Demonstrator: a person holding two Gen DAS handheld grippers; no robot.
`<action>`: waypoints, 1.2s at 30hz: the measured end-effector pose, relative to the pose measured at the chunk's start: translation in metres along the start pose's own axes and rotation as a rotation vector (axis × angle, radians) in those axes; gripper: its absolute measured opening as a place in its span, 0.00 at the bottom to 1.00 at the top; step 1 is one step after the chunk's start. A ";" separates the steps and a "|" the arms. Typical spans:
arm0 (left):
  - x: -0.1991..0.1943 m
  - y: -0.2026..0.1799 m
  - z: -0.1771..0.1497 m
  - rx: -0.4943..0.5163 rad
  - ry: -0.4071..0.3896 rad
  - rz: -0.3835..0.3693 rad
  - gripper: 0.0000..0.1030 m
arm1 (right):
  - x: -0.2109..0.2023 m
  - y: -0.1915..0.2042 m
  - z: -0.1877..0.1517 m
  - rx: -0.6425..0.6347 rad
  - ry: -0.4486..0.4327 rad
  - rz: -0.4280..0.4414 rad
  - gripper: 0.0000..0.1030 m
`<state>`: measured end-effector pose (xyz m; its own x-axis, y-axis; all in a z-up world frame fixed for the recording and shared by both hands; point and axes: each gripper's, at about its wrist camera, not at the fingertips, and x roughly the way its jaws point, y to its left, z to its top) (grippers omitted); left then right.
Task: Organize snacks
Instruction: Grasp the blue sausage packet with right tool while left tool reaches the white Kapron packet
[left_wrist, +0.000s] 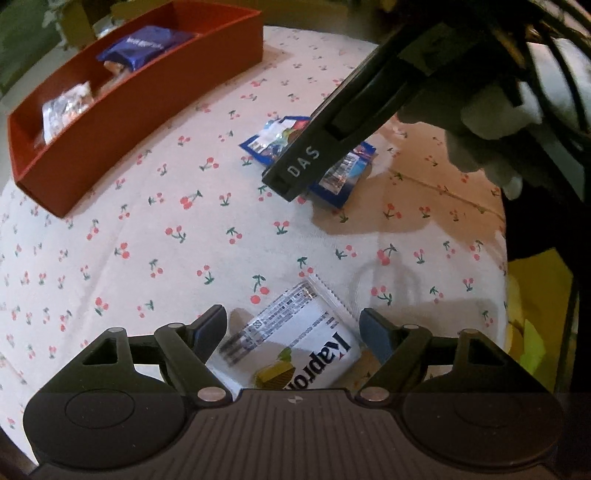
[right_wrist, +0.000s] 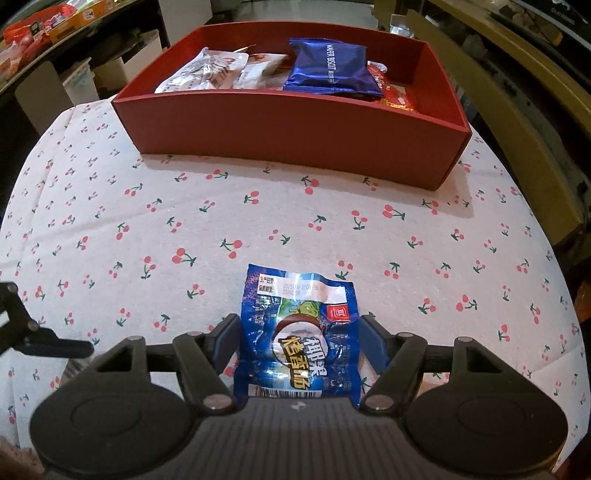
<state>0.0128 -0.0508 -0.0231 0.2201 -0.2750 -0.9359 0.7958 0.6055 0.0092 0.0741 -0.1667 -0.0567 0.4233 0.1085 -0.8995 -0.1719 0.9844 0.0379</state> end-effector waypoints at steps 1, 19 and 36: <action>-0.002 0.000 0.000 0.018 0.005 0.002 0.82 | 0.000 0.000 0.000 0.000 0.001 0.001 0.89; -0.001 -0.005 -0.002 0.120 0.080 0.006 0.84 | -0.001 0.000 -0.001 -0.004 0.009 0.023 0.89; -0.008 0.012 -0.012 -0.203 0.125 -0.202 0.85 | -0.004 0.002 -0.003 -0.019 0.016 0.046 0.89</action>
<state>0.0135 -0.0324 -0.0195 -0.0115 -0.3186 -0.9478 0.6844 0.6885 -0.2398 0.0699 -0.1654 -0.0545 0.4004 0.1511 -0.9038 -0.2074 0.9757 0.0712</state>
